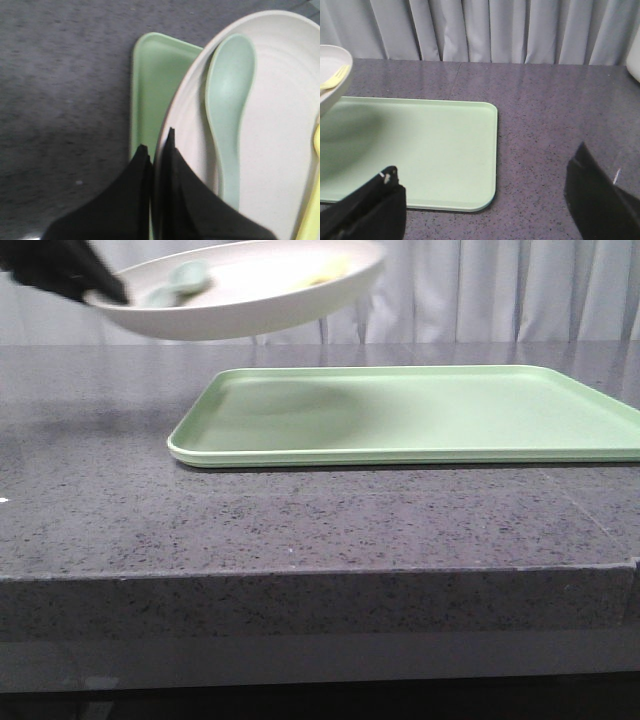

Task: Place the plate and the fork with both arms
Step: 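Lift the plate with the left gripper and carry it over the tray, then lower the plate onto the tray, open the left gripper, withdraw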

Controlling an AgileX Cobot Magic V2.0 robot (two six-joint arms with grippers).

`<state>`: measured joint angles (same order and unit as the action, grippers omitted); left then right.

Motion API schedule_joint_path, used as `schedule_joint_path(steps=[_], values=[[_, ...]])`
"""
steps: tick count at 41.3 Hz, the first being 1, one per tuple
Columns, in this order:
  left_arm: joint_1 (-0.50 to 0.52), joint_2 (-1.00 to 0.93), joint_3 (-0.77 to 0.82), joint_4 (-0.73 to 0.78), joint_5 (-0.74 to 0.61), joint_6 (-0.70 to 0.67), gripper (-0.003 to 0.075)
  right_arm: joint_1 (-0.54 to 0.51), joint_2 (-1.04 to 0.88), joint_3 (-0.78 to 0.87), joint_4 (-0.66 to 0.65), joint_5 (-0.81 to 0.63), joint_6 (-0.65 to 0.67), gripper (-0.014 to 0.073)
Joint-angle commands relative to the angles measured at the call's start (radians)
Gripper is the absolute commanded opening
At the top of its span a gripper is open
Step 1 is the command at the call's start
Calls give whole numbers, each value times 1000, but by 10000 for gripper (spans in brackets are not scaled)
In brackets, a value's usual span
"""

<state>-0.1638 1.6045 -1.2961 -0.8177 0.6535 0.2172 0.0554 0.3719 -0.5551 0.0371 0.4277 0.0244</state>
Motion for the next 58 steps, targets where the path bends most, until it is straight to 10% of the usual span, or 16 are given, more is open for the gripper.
schedule_joint_path(steps=[1, 13, 47, 58], values=[[-107, -48, -33, -59, -144, -69, -18, -2, 15, -34, -9, -78, -3, 651], [-326, 43, -33, -59, -369, -201, -18, -2, 15, -34, -9, -74, -3, 651], [-341, 176, -61, 143, -401, -315, -19, -2, 15, -34, -9, -34, -3, 651], [-346, 204, -187, 744, -208, -792, -18, -2, 15, -34, -9, -34, -3, 651]])
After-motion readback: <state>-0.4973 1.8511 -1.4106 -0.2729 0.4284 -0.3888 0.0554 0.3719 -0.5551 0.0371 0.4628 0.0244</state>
